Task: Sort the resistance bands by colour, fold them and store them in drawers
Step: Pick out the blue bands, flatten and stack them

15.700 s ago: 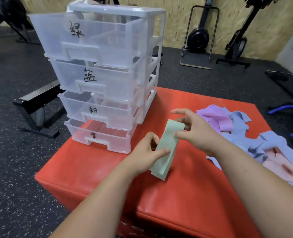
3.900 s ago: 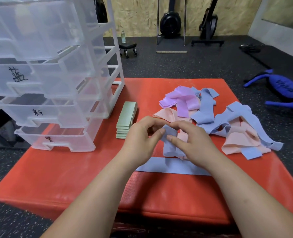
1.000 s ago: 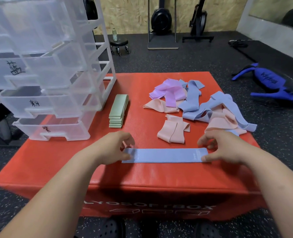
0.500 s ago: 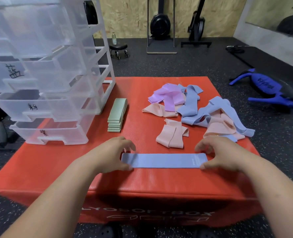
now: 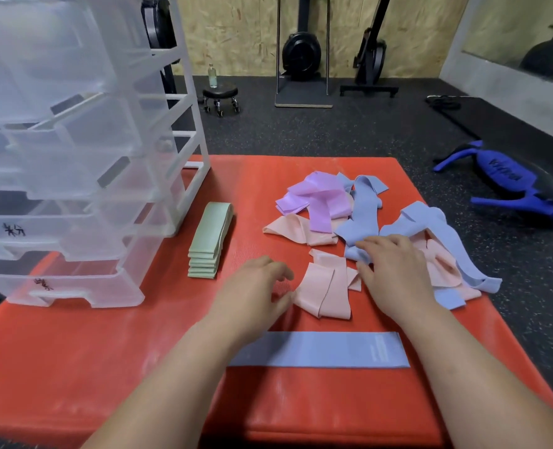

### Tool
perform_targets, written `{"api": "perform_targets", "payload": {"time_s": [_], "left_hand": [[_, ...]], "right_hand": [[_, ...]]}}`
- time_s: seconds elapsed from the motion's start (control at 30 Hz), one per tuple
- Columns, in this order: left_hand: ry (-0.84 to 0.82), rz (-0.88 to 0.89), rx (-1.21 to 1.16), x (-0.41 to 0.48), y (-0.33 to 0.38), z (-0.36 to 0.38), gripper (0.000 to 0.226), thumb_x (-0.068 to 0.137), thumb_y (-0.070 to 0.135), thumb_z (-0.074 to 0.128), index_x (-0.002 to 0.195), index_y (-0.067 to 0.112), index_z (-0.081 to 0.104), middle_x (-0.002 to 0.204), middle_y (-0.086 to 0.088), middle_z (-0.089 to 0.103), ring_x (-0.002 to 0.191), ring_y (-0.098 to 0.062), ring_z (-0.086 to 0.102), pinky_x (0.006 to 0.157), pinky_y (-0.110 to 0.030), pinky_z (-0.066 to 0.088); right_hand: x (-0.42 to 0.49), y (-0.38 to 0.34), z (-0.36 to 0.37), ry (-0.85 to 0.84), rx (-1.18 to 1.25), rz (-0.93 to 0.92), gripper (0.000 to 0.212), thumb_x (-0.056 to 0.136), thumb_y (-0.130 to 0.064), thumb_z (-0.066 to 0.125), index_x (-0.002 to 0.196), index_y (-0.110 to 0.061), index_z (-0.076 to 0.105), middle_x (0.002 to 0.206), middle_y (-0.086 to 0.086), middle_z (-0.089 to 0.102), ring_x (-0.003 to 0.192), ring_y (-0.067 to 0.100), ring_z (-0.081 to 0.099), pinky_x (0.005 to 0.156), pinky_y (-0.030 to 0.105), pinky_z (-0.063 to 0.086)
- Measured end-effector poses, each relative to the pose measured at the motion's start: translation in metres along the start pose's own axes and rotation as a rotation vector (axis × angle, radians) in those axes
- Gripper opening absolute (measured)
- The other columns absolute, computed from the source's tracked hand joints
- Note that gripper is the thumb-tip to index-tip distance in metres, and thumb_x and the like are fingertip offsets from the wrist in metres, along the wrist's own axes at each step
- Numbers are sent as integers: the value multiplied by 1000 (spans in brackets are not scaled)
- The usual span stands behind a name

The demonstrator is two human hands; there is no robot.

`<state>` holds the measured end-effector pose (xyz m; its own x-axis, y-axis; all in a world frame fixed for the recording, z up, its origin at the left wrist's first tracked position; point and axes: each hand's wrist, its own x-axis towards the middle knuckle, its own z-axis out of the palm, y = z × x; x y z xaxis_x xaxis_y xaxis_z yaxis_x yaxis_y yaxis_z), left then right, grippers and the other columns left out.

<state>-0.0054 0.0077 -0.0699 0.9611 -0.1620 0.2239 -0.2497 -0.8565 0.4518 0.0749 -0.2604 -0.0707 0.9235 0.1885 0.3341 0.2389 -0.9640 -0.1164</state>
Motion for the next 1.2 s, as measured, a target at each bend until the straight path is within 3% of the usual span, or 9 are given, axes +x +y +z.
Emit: {"api": "perform_targets", "payload": {"time_s": [0.2, 0.3, 0.5, 0.67, 0.73, 0.87, 1.0, 1.07, 1.2], "left_hand": [[33, -13, -33, 12, 1, 6, 23, 93, 38, 69, 115, 35, 66, 108, 15, 61, 107, -13, 59, 92, -39, 52], [49, -19, -57, 15, 1, 4, 20, 94, 38, 68, 114, 35, 67, 105, 15, 61, 105, -13, 59, 91, -40, 53], [202, -62, -160, 17, 5, -6, 18, 94, 27, 70, 112, 31, 70, 105, 15, 67, 98, -9, 62, 90, -33, 52], [243, -47, -210, 10, 11, -11, 21, 93, 22, 72, 112, 29, 70, 104, 14, 68, 96, -7, 62, 88, -31, 51], [231, -45, -220, 6, 13, -12, 23, 93, 24, 72, 115, 30, 70, 105, 15, 67, 97, -7, 62, 89, -32, 52], [228, -38, -290, 2, 22, -15, 33, 94, 26, 74, 127, 29, 68, 112, 16, 67, 101, -5, 62, 90, -29, 51], [220, -37, -459, 4, 36, -16, 55, 94, 26, 77, 144, 34, 56, 126, 21, 66, 110, -7, 63, 92, -25, 50], [221, -44, -556, 6, 43, -17, 58, 95, 24, 78, 145, 39, 52, 126, 20, 69, 112, -8, 65, 92, -24, 51], [271, -45, -720, 12, 45, -18, 49, 95, 10, 76, 129, 41, 60, 105, 6, 78, 101, -14, 73, 86, -27, 55]], "right_hand": [[14, 2, 2, 19, -210, 151, 13, 94, -41, 68, 99, -34, 77, 92, -6, 73, 100, 28, 58, 84, 42, 39], [24, -5, -15, 88, 124, 182, 18, 96, -42, 66, 99, -30, 78, 85, -3, 75, 93, 30, 64, 78, 39, 44], [28, -33, -73, 192, 924, 155, 20, 100, -26, 68, 92, -44, 71, 89, -33, 71, 87, -4, 62, 80, 15, 46], [15, -25, -69, 71, 888, 186, 27, 98, -20, 69, 99, -48, 70, 97, -17, 75, 92, -1, 68, 86, 28, 55], [8, -23, -69, 14, 907, 208, 24, 99, -20, 67, 106, -43, 72, 98, -12, 77, 88, -2, 69, 74, 22, 58], [0, -28, -76, -35, 1030, 188, 21, 100, -20, 66, 112, -34, 75, 88, 2, 78, 91, 21, 72, 71, 27, 51], [-4, -44, -85, -112, 1146, 87, 18, 101, -19, 67, 113, -29, 75, 87, 2, 79, 90, 26, 72, 73, 27, 55], [-5, -51, -88, -145, 1217, 39, 17, 101, -18, 67, 113, -27, 75, 87, 0, 79, 82, 19, 70, 76, 34, 54], [-4, -59, -83, -126, 1284, 36, 17, 100, -15, 67, 111, -24, 76, 79, -9, 74, 75, 3, 64, 69, 17, 49]]}}
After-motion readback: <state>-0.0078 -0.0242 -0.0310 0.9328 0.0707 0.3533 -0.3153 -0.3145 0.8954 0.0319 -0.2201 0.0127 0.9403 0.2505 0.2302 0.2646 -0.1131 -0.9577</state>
